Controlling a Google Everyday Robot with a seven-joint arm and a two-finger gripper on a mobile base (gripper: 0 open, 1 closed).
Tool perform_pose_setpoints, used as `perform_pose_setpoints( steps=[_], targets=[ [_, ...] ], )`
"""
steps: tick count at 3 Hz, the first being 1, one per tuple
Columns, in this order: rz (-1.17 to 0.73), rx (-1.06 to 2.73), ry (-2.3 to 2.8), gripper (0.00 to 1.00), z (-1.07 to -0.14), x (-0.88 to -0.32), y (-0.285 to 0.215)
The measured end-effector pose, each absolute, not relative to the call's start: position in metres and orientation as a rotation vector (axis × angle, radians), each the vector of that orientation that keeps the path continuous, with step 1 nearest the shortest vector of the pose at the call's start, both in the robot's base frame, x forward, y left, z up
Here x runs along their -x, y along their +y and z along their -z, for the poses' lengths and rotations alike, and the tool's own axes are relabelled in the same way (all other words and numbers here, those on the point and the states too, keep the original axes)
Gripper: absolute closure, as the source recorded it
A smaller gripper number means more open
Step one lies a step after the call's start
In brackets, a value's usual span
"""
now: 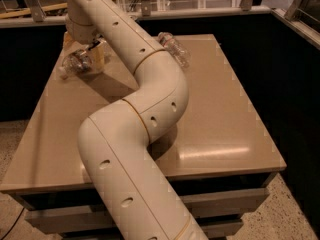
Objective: Pick blue plastic bottle from top drawer and place on counter
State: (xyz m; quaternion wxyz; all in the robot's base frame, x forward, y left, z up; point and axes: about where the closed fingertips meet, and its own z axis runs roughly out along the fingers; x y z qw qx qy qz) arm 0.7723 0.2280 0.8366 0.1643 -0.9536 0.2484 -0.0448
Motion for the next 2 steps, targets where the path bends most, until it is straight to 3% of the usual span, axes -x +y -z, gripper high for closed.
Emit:
perform_pose_setpoints(
  steps=[1, 2],
  targets=[
    [0.128, 2.724, 0.711, 0.28, -0.8349, -0.7725, 0.2272],
    [0.128, 2.730, 0.716, 0.39, -0.8328, -0.7728, 0.2254]
  ],
)
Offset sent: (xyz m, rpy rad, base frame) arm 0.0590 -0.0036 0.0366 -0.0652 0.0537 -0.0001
